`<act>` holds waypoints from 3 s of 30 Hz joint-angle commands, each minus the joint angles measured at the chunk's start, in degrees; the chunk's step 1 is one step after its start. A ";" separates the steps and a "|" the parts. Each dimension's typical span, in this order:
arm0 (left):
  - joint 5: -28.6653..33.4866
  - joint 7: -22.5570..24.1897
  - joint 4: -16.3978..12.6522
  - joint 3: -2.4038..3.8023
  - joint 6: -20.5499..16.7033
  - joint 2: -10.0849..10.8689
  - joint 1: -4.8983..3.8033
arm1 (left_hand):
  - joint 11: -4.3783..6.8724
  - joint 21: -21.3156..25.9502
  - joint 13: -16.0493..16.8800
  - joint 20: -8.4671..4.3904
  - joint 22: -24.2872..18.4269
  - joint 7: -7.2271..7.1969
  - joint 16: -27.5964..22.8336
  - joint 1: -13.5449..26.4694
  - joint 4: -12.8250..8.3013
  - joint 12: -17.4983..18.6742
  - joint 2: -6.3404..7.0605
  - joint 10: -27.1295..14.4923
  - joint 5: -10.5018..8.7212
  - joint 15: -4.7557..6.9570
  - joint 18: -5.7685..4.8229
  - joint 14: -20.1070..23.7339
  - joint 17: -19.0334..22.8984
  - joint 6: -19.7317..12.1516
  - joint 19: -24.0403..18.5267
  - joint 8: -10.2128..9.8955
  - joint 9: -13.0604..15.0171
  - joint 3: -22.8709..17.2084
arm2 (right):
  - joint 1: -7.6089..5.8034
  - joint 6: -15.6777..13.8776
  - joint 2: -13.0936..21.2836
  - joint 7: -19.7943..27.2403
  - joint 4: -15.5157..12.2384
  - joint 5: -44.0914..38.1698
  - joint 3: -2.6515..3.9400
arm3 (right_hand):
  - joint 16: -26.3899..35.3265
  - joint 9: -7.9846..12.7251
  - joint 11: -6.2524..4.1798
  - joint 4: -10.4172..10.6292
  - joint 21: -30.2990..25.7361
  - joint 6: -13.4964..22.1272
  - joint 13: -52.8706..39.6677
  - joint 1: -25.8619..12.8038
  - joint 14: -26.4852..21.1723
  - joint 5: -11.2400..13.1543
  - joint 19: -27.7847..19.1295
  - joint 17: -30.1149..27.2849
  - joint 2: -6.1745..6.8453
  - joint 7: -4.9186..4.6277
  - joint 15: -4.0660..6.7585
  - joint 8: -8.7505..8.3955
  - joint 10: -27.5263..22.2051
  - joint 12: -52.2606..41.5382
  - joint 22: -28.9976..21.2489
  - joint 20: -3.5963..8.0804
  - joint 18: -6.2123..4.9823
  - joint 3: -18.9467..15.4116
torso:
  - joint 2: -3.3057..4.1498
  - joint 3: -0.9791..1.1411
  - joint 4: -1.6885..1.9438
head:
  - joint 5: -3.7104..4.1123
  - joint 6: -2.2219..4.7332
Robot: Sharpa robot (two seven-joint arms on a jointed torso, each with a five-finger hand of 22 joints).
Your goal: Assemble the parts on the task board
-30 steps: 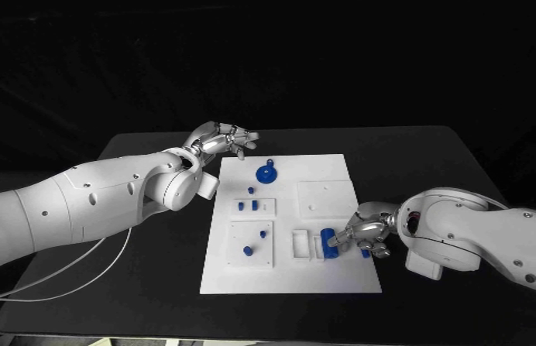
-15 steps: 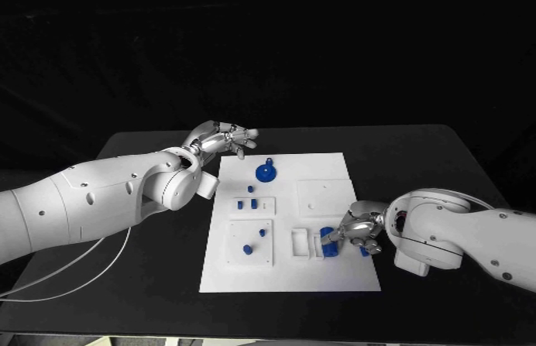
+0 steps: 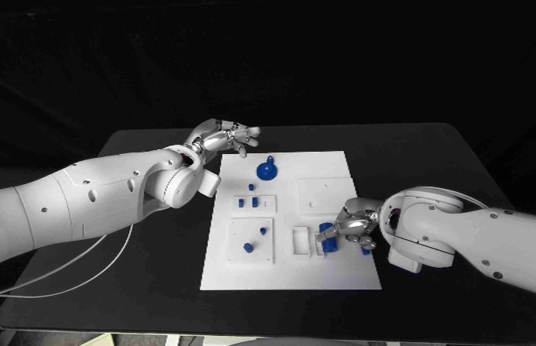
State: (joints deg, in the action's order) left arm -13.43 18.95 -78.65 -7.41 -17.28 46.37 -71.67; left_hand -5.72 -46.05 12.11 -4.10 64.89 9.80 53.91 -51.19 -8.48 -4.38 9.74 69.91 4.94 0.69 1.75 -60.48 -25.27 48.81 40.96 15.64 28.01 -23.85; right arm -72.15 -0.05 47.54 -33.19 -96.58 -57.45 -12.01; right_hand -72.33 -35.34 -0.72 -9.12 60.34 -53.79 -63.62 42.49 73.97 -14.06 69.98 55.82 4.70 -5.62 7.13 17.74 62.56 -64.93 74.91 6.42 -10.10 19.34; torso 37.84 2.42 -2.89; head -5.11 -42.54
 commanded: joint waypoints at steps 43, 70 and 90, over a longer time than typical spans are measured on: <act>0.43 0.45 0.13 0.04 1.03 -0.01 0.01 | 0.00 0.35 -0.01 -1.95 0.23 0.13 -0.28 -0.11 -0.67 0.09 -0.41 -0.53 0.47 -0.25 -0.26 0.05 -0.22 -0.36 -0.10 -0.21 -0.05 0.38 | -1.76 -1.77 -0.67 0.01 -2.63 10.51 -0.25 | 0.69 0.69 -0.49 1.37 1.75 -3.88 -0.19 1.40 0.68 -0.61 0.89 0.62 -0.73 0.44 0.20 -1.32 1.52 0.92 1.07 -1.33 -4.90 10.50 | 0.10 -0.11 0.04 | -0.69 -0.48; 0.42 0.13 -0.04 0.03 1.42 0.13 0.00 | -0.01 0.40 -0.02 -1.92 0.28 0.16 -0.34 0.00 -0.74 0.10 -0.46 -0.57 0.50 -0.27 -0.27 0.08 -0.27 -0.46 -0.09 -0.24 -0.08 0.52 | -1.64 -0.17 -4.02 -0.36 -0.21 8.67 -0.37 | 0.78 0.86 -0.47 1.47 1.84 -3.90 -0.25 0.68 0.65 0.30 0.70 0.67 -0.44 0.41 0.18 -1.60 1.43 1.08 1.06 -1.35 -4.90 10.56 | 0.14 -0.07 -0.01 | -1.30 -1.15; 0.41 0.12 -0.11 0.03 1.42 0.26 0.00 | -0.02 0.44 -0.02 -1.92 0.32 0.18 -0.37 -0.01 -0.84 0.10 -0.52 -0.58 0.51 -0.28 -0.27 0.09 -0.31 -0.55 -0.08 -0.27 -0.10 0.58 | -1.06 -0.55 -4.43 -0.33 0.14 8.25 -0.41 | 0.85 0.96 -0.43 1.44 1.87 -3.86 -0.30 0.30 0.63 0.81 0.57 0.69 0.02 0.38 0.16 -1.78 1.35 1.18 1.05 -1.35 -4.90 10.53 | 0.16 -0.05 -0.01 | -1.62 -1.58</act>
State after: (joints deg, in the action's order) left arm -13.34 18.74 -78.61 -7.42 -16.56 46.67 -71.67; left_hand -5.92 -45.87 12.09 -4.10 65.13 10.01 53.91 -51.19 -8.96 -4.38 9.74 69.69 5.15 0.69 1.75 -60.48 -25.49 48.60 40.96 15.64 27.98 -23.38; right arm -73.36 -0.98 43.19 -33.72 -96.44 -48.37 -12.37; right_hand -71.77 -34.42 -1.02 -7.75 62.10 -56.87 -63.87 43.28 74.53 -13.48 70.72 56.43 4.72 -4.81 7.05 16.24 63.69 -64.00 74.90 5.29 -10.10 29.66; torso 37.98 2.37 -2.91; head -6.71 -44.09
